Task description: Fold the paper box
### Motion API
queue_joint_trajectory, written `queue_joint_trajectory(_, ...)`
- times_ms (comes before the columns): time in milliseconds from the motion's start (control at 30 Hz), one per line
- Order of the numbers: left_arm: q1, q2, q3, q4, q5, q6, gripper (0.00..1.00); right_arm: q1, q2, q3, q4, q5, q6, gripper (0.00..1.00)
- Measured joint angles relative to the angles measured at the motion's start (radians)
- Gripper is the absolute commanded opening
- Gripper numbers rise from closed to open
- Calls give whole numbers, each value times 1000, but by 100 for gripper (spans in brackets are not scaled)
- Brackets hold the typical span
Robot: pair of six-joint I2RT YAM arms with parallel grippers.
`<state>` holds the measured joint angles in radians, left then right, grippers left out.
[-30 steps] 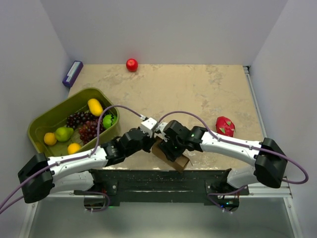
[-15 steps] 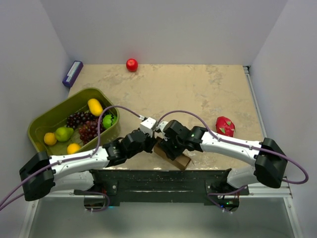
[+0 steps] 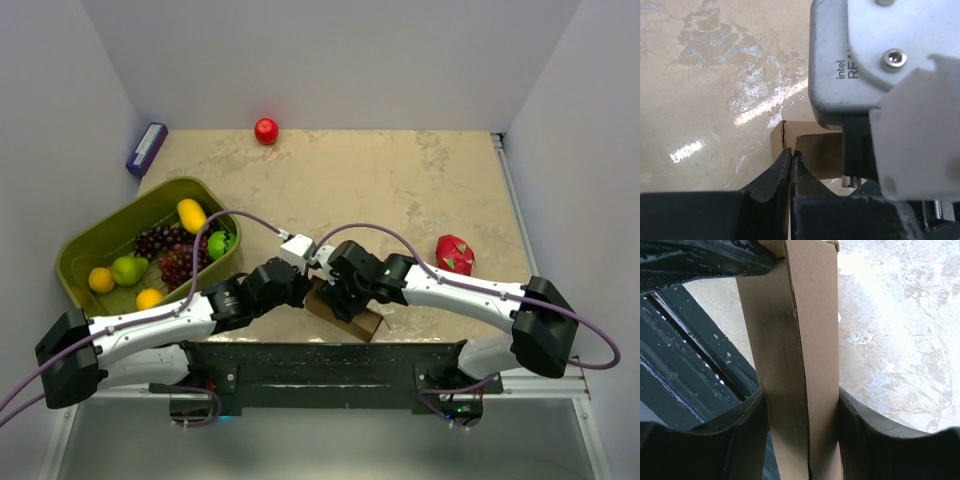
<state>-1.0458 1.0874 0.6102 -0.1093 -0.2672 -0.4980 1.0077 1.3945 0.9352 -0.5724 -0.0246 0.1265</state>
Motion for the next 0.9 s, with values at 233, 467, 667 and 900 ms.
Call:
queue_joint_trajectory(233,0,-2,-14,16,-11,0,0,0,7,2,9,6,-16,48)
queue_joint_trajectory(467,0,0,-19,29,-19,-20,0,1,8,2,21,92,-38,79)
queue_joint_trajectory(667,0,1,-19,35,-14,-26,0,2,-3,2,19,163,-22,80)
queue_joint_trajectory(900,-2,2,-19,43,-8,-26,0,6,-12,2,13,188,-8,59)
